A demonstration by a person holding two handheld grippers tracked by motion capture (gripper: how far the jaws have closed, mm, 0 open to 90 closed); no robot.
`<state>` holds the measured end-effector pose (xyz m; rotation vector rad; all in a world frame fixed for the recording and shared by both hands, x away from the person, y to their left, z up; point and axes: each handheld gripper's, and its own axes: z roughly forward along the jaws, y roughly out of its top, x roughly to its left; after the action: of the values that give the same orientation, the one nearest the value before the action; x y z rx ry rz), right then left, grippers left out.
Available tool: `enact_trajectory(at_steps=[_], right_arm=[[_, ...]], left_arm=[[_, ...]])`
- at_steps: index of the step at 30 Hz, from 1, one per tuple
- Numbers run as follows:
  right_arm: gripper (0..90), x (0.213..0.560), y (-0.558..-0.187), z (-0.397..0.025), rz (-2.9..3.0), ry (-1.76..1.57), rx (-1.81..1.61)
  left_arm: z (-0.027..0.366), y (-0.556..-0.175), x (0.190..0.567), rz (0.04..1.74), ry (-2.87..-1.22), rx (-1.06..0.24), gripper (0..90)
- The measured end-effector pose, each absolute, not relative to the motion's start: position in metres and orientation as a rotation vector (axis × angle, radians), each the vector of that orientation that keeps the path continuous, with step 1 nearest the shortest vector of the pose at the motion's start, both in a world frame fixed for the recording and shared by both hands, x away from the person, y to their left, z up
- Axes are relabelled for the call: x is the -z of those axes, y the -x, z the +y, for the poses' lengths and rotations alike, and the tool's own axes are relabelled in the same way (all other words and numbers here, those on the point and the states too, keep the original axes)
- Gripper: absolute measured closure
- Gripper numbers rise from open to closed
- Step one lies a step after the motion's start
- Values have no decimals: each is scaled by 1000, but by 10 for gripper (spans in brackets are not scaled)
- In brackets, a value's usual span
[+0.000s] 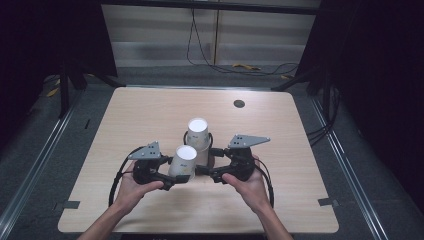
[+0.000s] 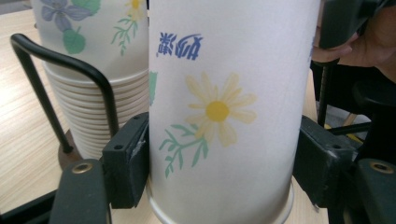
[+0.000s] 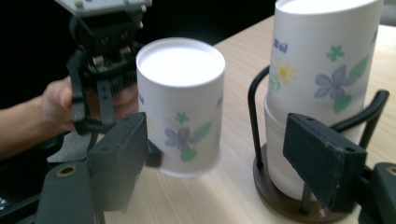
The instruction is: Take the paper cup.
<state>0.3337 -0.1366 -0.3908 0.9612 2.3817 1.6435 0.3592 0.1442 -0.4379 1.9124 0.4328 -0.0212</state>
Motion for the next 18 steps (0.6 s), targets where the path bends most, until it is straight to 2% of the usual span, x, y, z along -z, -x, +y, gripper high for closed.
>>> enact_trajectory(at_steps=[6,18], right_arm=[[249,393,-335,-139,2458,-955,-1593],[277,397,-336,-141,2566,-928,-1497]], left_arm=[[148,-364,438,472,-1923,20,292],[140,-368,431,428,-2033,-20,295]])
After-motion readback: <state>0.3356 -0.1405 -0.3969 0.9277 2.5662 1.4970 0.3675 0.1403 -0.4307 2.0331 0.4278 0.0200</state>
